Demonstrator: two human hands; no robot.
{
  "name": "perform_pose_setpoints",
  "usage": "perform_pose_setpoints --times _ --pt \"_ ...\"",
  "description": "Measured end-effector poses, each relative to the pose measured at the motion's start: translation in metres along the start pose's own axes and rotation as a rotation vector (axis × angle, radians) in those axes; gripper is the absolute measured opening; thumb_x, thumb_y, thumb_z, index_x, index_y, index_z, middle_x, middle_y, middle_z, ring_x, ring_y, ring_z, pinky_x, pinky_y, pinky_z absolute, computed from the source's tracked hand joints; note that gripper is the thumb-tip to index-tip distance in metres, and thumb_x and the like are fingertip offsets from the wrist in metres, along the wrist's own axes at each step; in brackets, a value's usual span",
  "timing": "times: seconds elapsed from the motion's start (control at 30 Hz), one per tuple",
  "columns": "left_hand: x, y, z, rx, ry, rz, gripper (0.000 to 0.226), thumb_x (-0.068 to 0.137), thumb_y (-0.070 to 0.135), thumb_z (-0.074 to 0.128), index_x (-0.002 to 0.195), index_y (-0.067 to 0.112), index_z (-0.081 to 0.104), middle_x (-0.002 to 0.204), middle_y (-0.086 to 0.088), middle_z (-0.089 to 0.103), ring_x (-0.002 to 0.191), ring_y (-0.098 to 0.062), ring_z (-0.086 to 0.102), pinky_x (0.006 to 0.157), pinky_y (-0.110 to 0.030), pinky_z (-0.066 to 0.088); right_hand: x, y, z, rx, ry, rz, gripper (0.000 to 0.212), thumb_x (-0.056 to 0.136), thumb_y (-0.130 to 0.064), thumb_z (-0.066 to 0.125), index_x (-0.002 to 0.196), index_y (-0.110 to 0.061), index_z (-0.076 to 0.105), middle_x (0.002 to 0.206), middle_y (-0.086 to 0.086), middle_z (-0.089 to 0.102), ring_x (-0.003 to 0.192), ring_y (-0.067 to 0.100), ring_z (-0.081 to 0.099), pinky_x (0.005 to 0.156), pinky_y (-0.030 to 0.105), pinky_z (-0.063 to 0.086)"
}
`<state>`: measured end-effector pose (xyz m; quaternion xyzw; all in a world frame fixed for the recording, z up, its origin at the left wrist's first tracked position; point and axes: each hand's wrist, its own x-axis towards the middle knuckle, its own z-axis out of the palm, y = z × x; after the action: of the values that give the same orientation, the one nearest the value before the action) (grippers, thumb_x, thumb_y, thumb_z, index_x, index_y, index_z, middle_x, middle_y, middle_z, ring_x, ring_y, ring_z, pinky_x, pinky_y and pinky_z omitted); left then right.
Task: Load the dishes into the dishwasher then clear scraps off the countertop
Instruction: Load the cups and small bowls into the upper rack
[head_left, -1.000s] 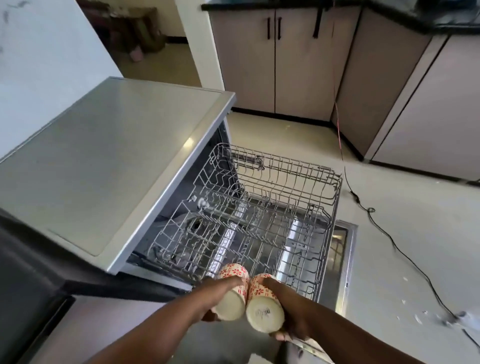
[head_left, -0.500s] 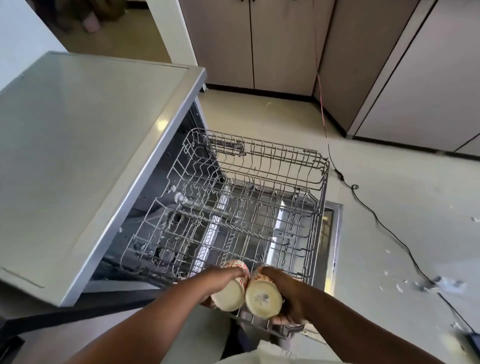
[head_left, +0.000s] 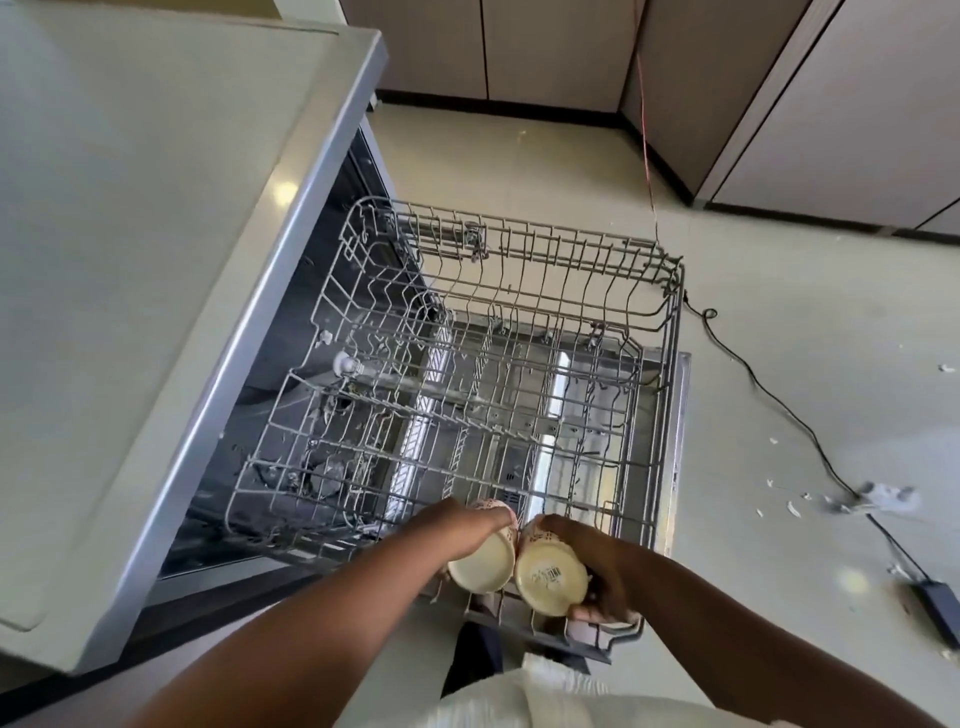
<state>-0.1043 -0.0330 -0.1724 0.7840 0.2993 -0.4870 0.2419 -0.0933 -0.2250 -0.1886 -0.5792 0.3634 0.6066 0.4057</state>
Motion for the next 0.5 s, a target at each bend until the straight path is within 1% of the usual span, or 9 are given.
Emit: perform_pose_setpoints --times 0.07,0.1,0.17,0.2,0.27,0.33,0.43,0.47,0.5 --pt "0.001 0.0 -0.001 0.016 -0.01 0.006 0.07 0.081 0.074 0.043 0.109 0.012 0.057 0.091 -0.012 0.063 0.078 -0.025 0.065 0.079 -0.031 0.053 0.004 -0.001 0.0 0.003 0.011 0.013 0.069 0.067 -0.069 0.069 0.101 -0.009 0.064 0.083 0.012 0.068 0.074 0.023 0.068 0.061 0.027 0.055" --pt "0.002 -0.001 -0.001 0.034 -0.022 0.01 0.068 0.085 0.073 0.039 0.109 0.012 0.056 0.087 -0.011 0.061 0.072 -0.023 0.063 0.071 -0.028 0.052 0.006 -0.001 0.001 0.01 0.016 0.024 0.069 0.067 -0.069 0.07 0.1 -0.008 0.064 0.084 0.012 0.068 0.076 0.024 0.068 0.065 0.029 0.055" --pt "0.003 -0.002 -0.001 0.068 -0.032 0.019 0.069 0.089 0.072 0.033 0.11 0.011 0.057 0.081 -0.01 0.059 0.063 -0.021 0.059 0.054 -0.021 0.044 0.006 -0.003 0.001 0.021 0.04 0.025 0.065 0.069 -0.067 0.07 0.096 -0.008 0.063 0.085 0.012 0.066 0.078 0.024 0.066 0.07 0.03 0.055" --pt "0.004 -0.003 -0.001 0.076 -0.031 0.024 0.072 0.088 0.073 0.033 0.109 0.01 0.058 0.081 -0.01 0.059 0.063 -0.021 0.059 0.052 -0.02 0.041 0.007 -0.004 0.001 0.019 0.056 0.025 0.063 0.07 -0.067 0.069 0.094 -0.009 0.063 0.085 0.012 0.065 0.079 0.024 0.065 0.07 0.031 0.055" --pt "0.005 -0.005 0.0 0.089 -0.017 0.03 0.077 0.085 0.077 0.032 0.107 0.009 0.06 0.082 -0.009 0.06 0.066 -0.022 0.059 0.054 -0.021 0.041 0.006 -0.006 0.001 -0.014 0.075 0.028 0.063 0.072 -0.069 0.067 0.094 -0.01 0.063 0.086 0.013 0.066 0.078 0.024 0.065 0.068 0.031 0.055" --pt "0.005 -0.007 0.003 0.114 0.007 0.044 0.081 0.083 0.081 0.028 0.102 0.01 0.062 0.079 -0.008 0.059 0.065 -0.021 0.058 0.055 -0.022 0.04 0.004 -0.007 0.001 -0.041 0.085 0.033 0.071 0.071 -0.074 0.063 0.1 -0.008 0.063 0.089 0.015 0.066 0.077 0.026 0.067 0.067 0.033 0.057" --pt "0.004 -0.01 0.006 0.147 0.05 0.063 0.088 0.079 0.086 0.021 0.097 0.012 0.064 0.078 -0.007 0.061 0.07 -0.021 0.061 0.059 -0.025 0.041 -0.004 -0.009 0.003 -0.131 0.108 0.005 0.076 0.08 -0.077 0.048 0.11 -0.008 0.06 0.09 0.017 0.066 0.076 0.029 0.066 0.06 0.034 0.055" --pt "0.003 -0.011 0.005 0.153 0.054 0.07 0.09 0.078 0.088 0.02 0.099 0.012 0.064 0.079 -0.007 0.061 0.073 -0.022 0.062 0.061 -0.025 0.043 -0.008 -0.011 0.003 -0.164 0.128 -0.033 0.072 0.084 -0.075 0.044 0.111 -0.009 0.059 0.091 0.017 0.065 0.078 0.029 0.064 0.061 0.034 0.053" --pt "0.001 -0.012 0.003 0.152 0.054 0.08 0.09 0.078 0.088 0.02 0.103 0.013 0.063 0.081 -0.007 0.062 0.075 -0.023 0.063 0.064 -0.026 0.045 -0.011 -0.014 0.002 -0.194 0.16 -0.085 0.069 0.086 -0.073 0.044 0.11 -0.011 0.06 0.095 0.015 0.064 0.083 0.029 0.062 0.067 0.036 0.053"
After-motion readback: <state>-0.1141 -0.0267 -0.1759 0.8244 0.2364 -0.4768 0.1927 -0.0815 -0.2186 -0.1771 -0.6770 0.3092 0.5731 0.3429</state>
